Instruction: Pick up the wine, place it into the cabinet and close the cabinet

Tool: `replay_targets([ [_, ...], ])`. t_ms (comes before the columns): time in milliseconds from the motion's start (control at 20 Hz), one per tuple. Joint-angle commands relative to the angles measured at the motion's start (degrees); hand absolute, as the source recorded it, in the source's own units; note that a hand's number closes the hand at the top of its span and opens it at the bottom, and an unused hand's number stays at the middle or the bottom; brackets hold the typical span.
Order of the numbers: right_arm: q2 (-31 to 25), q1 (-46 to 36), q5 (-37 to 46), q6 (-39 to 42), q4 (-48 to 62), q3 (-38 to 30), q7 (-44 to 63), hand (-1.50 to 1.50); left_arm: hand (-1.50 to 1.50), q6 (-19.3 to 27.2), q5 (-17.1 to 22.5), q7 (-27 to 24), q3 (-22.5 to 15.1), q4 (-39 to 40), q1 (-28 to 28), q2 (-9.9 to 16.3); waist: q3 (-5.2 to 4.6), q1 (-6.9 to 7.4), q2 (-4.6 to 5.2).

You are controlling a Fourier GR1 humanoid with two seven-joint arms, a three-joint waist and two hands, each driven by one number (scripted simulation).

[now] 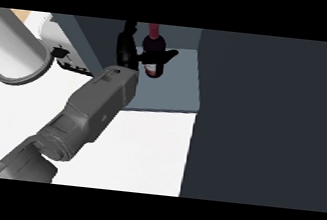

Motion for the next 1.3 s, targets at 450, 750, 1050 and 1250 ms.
replay_targets([
  [450, -1.55, 5.24, -5.98, 2.22, -9.87, -1.07, 1.19, -1.5, -1.5, -5.3, -2.04, -3.44, 0.93, 1.26, 0.17, 3.59, -0.07, 0.21, 0.01],
  [750, -0.43, 4.52, -4.94, 0.58, -9.2, -1.69, 2.05, -1.5, -1.5, -10.1, -2.6, -8.92, 1.79, -1.7, 3.36, 1.61, -0.11, 1.66, -0.26],
  [1050, -0.76, 5.65, -4.86, 1.39, -8.51, -1.8, 0.96, -1.5, -1.5, -16.06, -2.08, -11.54, 3.55, -6.87, 4.76, 1.97, -0.08, 2.53, -0.66],
  [1250, -1.22, 5.15, -6.76, 1.29, -9.07, -4.72, 1.37, -1.5, -1.5, -11.53, -2.75, -12.13, 3.63, -11.13, 5.09, -1.61, -0.03, 3.51, -1.09],
])
